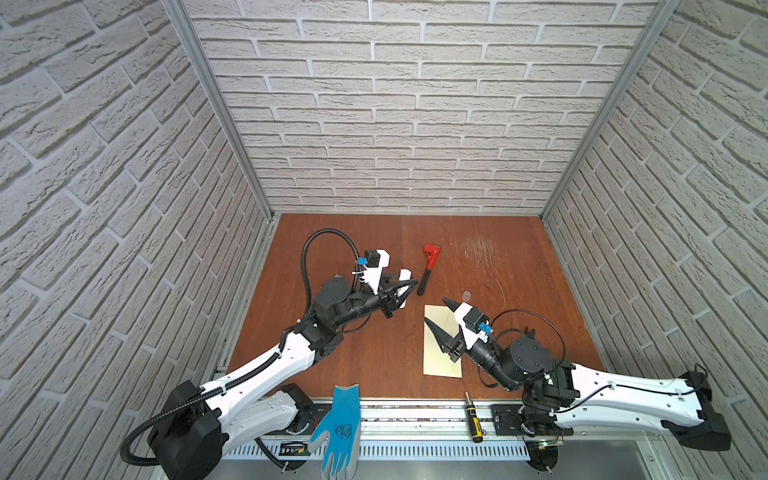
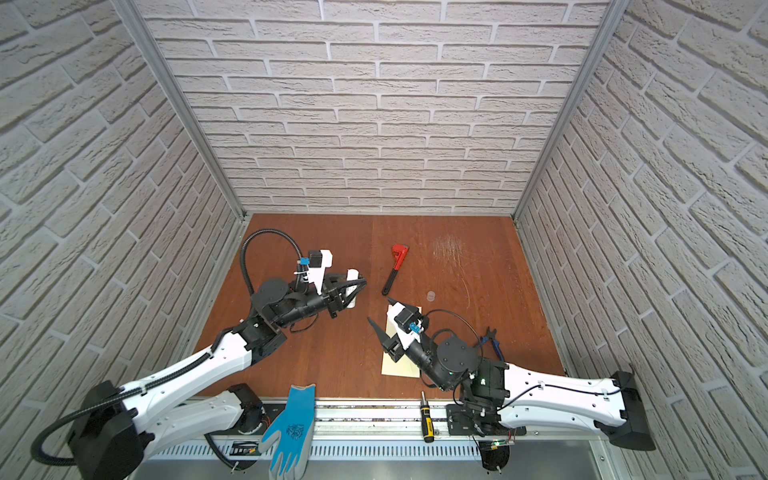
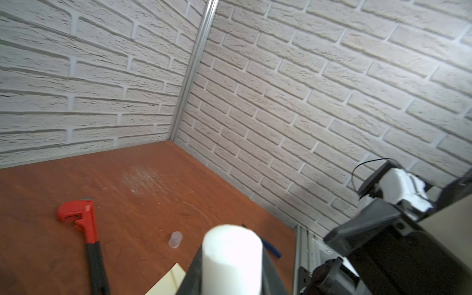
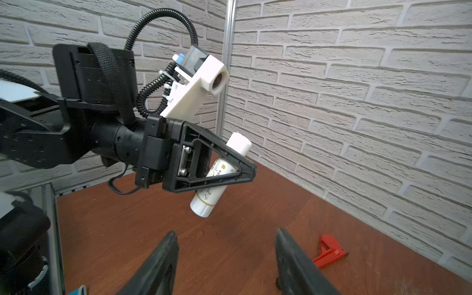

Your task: Place the letter into the envelope and seal it

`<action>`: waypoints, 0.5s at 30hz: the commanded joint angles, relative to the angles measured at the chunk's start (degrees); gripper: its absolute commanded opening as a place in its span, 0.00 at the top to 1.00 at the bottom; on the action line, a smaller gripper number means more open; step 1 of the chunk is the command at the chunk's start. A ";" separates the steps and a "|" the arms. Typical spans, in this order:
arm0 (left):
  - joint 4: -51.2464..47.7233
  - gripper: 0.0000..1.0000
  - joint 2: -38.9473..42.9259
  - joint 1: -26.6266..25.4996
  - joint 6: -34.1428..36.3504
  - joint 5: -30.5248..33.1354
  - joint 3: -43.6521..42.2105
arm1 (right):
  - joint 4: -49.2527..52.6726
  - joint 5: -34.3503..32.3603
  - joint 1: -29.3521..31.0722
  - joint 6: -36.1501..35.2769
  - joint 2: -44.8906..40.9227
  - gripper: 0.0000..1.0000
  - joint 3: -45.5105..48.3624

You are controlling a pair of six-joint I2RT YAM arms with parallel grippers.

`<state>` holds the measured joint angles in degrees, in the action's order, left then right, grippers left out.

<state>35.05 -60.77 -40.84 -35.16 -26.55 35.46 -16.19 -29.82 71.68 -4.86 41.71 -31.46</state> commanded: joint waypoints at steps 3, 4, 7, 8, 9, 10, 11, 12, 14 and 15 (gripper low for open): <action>23.55 1.00 -6.73 0.50 -11.29 -8.94 0.22 | 2.65 13.93 -4.58 7.62 -1.25 0.37 1.75; 27.01 1.00 -8.17 0.41 -13.06 -9.21 0.22 | 2.08 14.90 -5.24 8.56 -0.91 0.36 1.91; 35.73 1.00 -12.26 -0.43 -17.45 -9.40 0.22 | -0.62 17.43 -6.84 10.84 0.65 0.30 2.19; 37.36 1.00 -13.30 -0.87 -17.99 -9.38 0.31 | -1.39 17.66 -7.30 11.43 1.32 0.28 2.20; 38.01 1.00 -13.97 -1.43 -18.19 -9.32 0.52 | -2.01 18.01 -7.75 11.78 1.89 0.26 2.10; 38.08 1.00 -14.34 -1.96 -17.86 -9.25 0.65 | -2.49 18.13 -8.10 12.27 2.36 0.25 2.03; 38.08 1.00 -14.54 -2.60 -17.42 -9.10 0.74 | -3.26 18.36 -8.66 12.85 2.64 0.25 2.10; 38.12 1.00 -14.76 -3.10 -17.16 -9.05 0.75 | -4.13 18.91 -9.21 13.59 2.76 0.24 2.28; 38.78 1.00 -15.11 -3.63 -17.13 -9.05 0.75 | -4.72 20.13 -10.62 14.98 2.76 0.25 2.46; 39.22 1.00 -15.24 -3.95 -17.26 -9.05 0.74 | -4.52 20.57 -11.33 15.66 2.74 0.25 2.46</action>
<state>64.88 -75.88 -43.97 -51.46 -34.39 35.46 -15.84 -11.92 61.84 7.25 44.84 -29.41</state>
